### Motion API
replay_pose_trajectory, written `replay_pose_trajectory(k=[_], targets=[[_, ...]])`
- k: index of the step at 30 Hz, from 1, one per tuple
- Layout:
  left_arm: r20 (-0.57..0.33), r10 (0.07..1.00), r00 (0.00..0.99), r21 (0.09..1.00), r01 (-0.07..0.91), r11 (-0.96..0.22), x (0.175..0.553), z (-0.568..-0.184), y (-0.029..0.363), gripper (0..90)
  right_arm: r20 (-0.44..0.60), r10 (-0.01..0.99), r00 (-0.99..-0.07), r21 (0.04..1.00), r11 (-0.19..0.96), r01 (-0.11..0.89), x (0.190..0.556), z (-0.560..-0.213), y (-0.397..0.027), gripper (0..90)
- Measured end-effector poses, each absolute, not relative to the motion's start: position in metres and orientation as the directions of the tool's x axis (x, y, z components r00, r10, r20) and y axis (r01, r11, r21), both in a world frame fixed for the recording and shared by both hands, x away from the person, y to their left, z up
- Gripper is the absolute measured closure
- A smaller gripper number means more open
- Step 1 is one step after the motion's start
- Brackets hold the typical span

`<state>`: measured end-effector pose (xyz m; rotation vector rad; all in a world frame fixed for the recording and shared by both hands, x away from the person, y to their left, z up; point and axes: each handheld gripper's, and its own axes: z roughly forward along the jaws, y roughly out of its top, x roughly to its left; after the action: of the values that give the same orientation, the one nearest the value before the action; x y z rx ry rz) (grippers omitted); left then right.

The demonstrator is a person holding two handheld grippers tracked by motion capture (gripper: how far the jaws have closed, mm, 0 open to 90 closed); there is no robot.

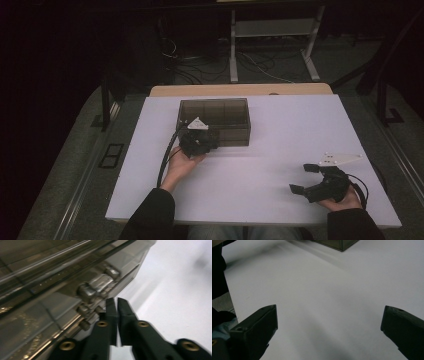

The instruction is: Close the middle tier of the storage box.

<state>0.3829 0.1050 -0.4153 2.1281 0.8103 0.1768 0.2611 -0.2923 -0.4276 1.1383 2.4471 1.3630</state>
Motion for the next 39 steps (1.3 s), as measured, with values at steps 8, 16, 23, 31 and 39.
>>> replay_pose_trajectory(k=[8,16,23,31,39], targets=[[-0.124,0.587,0.800,0.761,0.456,-0.462,0.365,-0.409,0.105,54.8,0.242,0.659,-0.712,0.775,0.310,0.550,0.260,-0.427,-0.292,0.3],[-0.195,0.563,0.803,0.805,0.459,-0.375,0.352,-0.401,0.118,26.4,0.245,0.659,-0.711,0.776,0.306,0.552,0.260,-0.426,-0.292,0.3],[-0.203,0.542,0.816,0.822,0.442,-0.358,0.340,-0.399,0.124,8.6,0.248,0.655,-0.713,0.777,0.305,0.551,0.259,-0.426,-0.291,0.3],[-0.200,0.537,0.820,0.843,0.423,-0.332,0.324,-0.399,0.134,0.0,0.248,0.653,-0.716,0.778,0.305,0.549,0.259,-0.426,-0.290,0.3],[-0.216,0.552,0.805,0.863,0.421,-0.277,0.312,-0.397,0.150,0.0,0.243,0.651,-0.719,0.782,0.307,0.543,0.259,-0.426,-0.289,0.3]])
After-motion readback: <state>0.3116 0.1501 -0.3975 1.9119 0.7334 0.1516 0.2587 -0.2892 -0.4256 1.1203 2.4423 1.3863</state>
